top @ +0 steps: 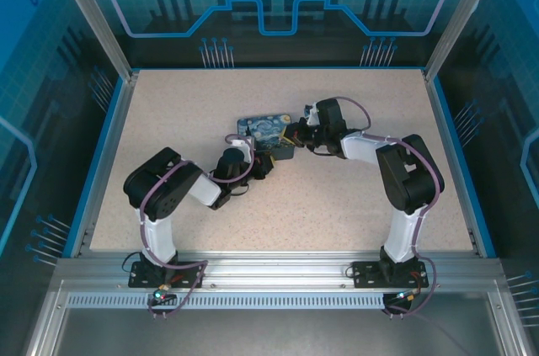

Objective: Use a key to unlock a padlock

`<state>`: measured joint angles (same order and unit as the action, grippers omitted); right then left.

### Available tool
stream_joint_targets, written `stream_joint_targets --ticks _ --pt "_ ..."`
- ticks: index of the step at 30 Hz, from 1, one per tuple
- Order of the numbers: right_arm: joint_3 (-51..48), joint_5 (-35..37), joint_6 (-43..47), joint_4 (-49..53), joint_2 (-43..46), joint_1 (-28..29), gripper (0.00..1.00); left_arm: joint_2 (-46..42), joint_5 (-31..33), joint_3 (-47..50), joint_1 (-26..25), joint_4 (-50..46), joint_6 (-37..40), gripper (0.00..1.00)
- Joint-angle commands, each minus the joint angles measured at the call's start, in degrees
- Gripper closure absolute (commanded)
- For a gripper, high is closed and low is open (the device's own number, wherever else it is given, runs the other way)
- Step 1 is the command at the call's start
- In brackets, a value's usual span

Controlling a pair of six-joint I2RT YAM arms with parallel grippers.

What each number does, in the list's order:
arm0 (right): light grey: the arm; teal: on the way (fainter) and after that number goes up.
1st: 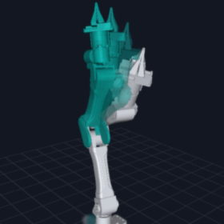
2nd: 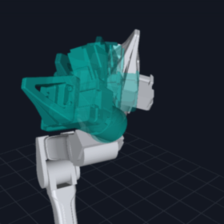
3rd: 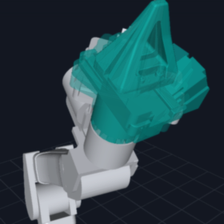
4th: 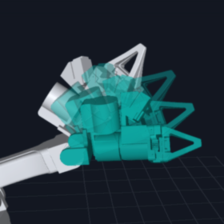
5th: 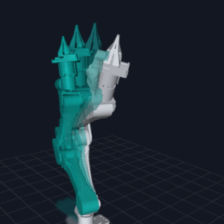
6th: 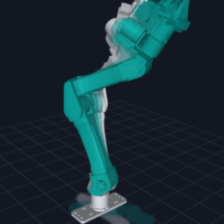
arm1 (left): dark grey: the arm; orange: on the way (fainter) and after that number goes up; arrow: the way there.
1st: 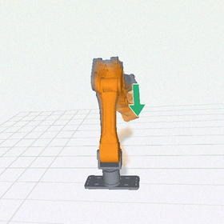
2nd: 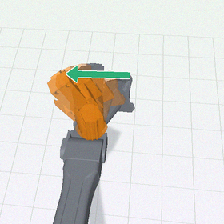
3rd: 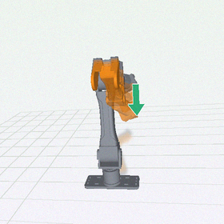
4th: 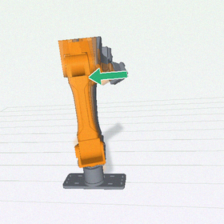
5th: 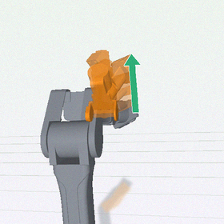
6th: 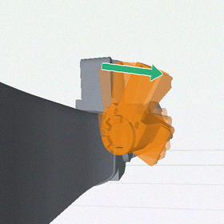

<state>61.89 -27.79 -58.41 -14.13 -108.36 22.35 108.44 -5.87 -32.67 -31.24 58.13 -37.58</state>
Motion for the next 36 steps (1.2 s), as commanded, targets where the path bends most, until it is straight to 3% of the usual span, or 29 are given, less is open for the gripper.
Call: stream_joint_targets --ticks 1,11,20,27,36 --pt "-0.2 0.3 1.0 4.6 -2.0 1.1 1.0 -2.9 -1.4 -1.0 -0.4 0.8 0.0 1.0" --pt "-0.2 -2.0 5.4 8.2 10.0 -2.6 1.0 -6.5 0.1 -5.2 -0.4 -7.9 -5.9 1.0" --pt "-14.0 -6.6 3.8 2.3 20.2 -2.4 1.0 -3.6 1.2 -7.1 -0.4 -4.3 -14.4 1.0" --pt "-22.8 -8.2 -2.1 -9.7 20.9 -0.5 1.0 -0.5 2.2 -8.0 -0.5 0.8 -19.9 1.0" --pt "-26.4 -8.6 -10.2 -25.0 13.4 2.0 1.0 -0.1 4.5 -7.9 -0.5 5.6 -23.7 1.0"
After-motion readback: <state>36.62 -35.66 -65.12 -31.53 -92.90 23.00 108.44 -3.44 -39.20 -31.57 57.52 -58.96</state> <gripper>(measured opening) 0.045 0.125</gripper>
